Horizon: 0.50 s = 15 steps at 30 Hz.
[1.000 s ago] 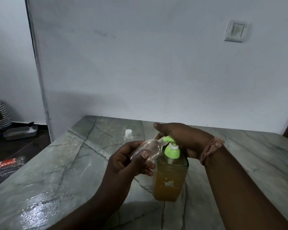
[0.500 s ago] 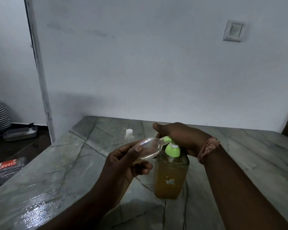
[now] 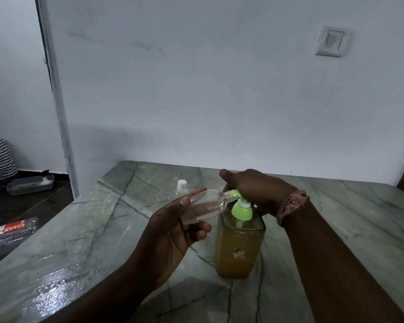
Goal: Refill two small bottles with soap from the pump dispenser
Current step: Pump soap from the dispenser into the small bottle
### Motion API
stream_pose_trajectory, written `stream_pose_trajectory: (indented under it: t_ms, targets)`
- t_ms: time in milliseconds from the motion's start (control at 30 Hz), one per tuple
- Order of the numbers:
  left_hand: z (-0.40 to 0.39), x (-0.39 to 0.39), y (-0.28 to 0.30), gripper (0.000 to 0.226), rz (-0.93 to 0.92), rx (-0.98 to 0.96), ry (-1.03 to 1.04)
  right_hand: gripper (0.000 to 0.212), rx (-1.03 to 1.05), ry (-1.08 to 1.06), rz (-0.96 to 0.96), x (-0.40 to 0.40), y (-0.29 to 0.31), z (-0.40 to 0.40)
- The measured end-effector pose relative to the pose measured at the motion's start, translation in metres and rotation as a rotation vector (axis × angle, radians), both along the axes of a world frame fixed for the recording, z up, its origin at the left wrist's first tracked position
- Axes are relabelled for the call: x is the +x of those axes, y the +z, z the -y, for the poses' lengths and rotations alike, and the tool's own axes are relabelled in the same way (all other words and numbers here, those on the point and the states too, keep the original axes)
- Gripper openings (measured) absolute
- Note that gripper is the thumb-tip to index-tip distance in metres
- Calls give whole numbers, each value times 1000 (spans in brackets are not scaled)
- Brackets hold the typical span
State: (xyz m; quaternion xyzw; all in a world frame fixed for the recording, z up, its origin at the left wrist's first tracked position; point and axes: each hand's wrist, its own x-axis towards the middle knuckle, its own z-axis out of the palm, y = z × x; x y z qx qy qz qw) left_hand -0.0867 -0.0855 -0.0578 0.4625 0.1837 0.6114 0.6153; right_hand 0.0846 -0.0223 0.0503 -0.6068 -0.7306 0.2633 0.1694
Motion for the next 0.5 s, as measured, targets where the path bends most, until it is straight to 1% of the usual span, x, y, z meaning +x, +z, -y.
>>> stream_pose_trajectory:
  t_ms: [33,100,133,200,267,333,433,500]
  targets:
    - [0,-1,1,72,-8,-2,3,53,6,10,13,-3,1,-1]
    - [0,-2,2,73,-9,-10,-1,47,-22,-38,-70,-8,3,0]
    - [0,-1,3,73,-7,-21,0,50,-47,-49,-77,-8,4,-1]
    - [1,0,2,73,-29,-44,11,64,-99,-10,-53,-4,4,-1]
    - [2,0,1,76,-48,-66,21,71,-227,-36,-206,3,2,-2]
    - [4,1,2,78,-56,-68,42,67,-298,-90,-262,7,2,-5]
    - [1,1,1,74,-79,-51,59,58,-311,-151,-217,0,7,-3]
    - [1,0,-1,63,-93,-63,60,48,-197,-146,-117,-8,9,0]
